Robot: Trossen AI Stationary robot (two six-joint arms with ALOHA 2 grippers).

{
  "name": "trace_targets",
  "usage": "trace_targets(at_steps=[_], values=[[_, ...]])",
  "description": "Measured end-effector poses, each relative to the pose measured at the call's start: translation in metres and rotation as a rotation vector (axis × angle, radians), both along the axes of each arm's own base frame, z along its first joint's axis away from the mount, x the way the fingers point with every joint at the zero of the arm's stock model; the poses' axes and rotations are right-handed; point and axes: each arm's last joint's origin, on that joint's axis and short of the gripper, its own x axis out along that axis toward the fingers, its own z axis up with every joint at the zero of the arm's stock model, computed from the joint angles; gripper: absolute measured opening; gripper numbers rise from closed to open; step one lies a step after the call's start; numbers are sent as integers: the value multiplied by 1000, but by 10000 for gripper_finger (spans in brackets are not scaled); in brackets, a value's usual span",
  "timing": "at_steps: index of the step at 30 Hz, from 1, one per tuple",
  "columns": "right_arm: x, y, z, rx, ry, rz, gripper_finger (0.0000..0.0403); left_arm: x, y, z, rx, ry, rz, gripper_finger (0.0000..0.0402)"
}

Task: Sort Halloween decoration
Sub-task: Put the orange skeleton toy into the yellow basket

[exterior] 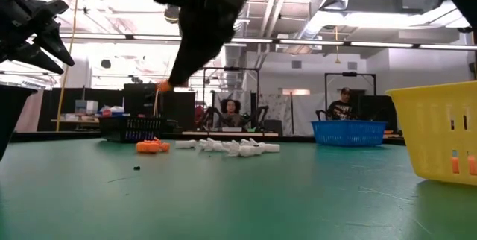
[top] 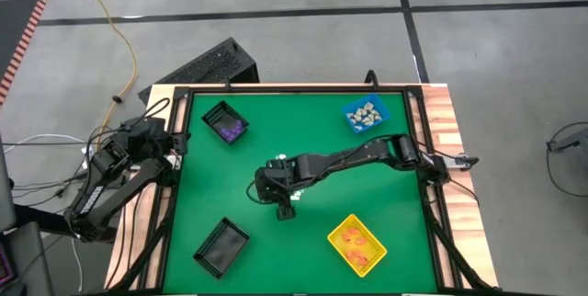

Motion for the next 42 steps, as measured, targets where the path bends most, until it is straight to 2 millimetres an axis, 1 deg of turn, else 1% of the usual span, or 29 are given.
trace_targets(at_steps=[8,16,19,26,28,30,33,37,42], values=[[-7,-5,57,-9,3,36,34,0,0,0,0,0,0,143],[-21,-30,98,-10,28,-18,34,0,0,0,0,0,0,143],[-28,-37,108,-10,14,-30,34,0,0,0,0,0,0,143],[-41,-47,127,-2,-18,-56,34,0,0,0,0,0,0,143],[-43,-47,129,3,-15,-60,34,0,0,0,0,0,0,143],[-45,-44,130,29,-3,-52,34,0,0,0,0,-1,0,143],[-50,-32,132,99,22,-12,34,0,0,0,-1,-1,0,143],[-62,-13,139,150,52,22,34,0,0,0,-2,-3,2,143],[-82,12,151,188,89,13,34,0,0,0,-1,-1,5,143]])
